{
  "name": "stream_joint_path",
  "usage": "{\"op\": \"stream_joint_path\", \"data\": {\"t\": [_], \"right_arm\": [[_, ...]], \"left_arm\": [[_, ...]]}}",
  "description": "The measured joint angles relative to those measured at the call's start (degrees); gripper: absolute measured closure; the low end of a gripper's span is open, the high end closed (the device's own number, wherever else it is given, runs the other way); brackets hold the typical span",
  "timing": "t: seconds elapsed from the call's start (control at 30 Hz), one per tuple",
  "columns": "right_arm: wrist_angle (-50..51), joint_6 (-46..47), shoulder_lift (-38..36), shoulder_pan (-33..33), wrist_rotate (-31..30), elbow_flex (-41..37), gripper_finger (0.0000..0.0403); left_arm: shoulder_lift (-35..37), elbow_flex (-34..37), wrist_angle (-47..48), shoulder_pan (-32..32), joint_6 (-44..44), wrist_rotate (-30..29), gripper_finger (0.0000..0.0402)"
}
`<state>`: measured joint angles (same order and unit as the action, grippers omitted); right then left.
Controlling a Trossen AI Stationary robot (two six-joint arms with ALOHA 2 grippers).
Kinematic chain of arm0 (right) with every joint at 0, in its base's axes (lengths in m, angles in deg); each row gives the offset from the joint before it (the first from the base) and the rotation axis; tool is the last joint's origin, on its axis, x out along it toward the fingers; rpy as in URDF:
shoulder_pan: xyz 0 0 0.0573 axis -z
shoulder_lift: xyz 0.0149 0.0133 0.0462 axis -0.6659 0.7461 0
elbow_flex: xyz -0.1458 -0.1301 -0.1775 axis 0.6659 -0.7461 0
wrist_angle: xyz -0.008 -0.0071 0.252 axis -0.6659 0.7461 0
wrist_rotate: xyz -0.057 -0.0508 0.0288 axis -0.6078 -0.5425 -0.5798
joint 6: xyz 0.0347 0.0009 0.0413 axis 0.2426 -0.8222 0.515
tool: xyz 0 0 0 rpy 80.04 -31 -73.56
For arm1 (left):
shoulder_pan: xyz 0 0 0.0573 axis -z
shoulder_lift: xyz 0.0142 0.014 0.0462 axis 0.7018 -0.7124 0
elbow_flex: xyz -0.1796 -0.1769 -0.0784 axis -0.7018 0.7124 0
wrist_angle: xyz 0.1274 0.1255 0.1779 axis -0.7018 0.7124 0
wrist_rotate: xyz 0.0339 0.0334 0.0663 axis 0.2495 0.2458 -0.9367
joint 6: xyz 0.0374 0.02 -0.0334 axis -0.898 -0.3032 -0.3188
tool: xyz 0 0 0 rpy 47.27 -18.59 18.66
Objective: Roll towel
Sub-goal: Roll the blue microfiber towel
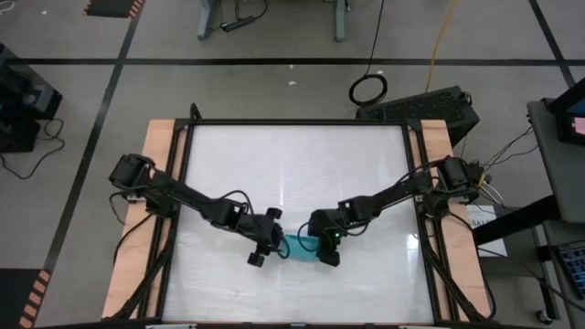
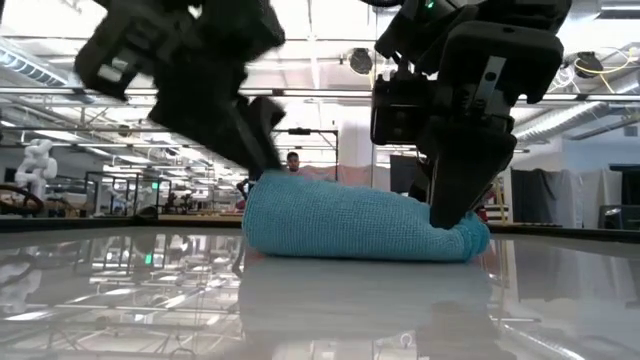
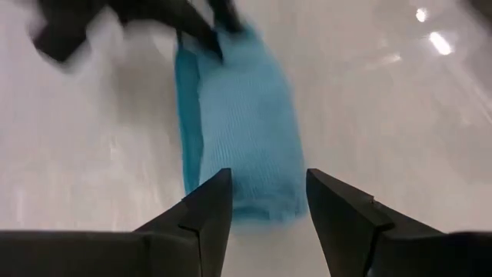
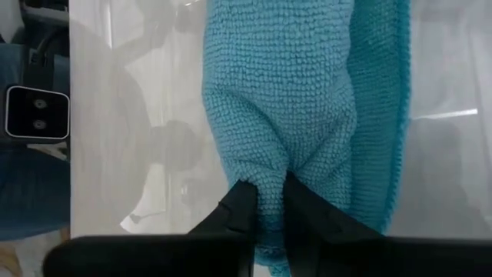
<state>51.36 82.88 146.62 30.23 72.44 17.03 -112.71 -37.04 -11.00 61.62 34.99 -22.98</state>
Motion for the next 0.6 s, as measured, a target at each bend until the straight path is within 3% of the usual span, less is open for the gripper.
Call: {"op": "stream_joint_path", "data": {"t": [0.43,0.6], "right_arm": [[0.0,2.6,0.0,0.3,1.2,0.0,0.0365],[0.5,3.1,-1.2,0.3,2.1,0.0,0.0326]], "left_arm": [[-6.4,0.1,-0.6,-4.5,6.4,9.2,0.0229],[-6.6,0.1,-0.6,-6.1,7.8,12.0,0.0229]]}}
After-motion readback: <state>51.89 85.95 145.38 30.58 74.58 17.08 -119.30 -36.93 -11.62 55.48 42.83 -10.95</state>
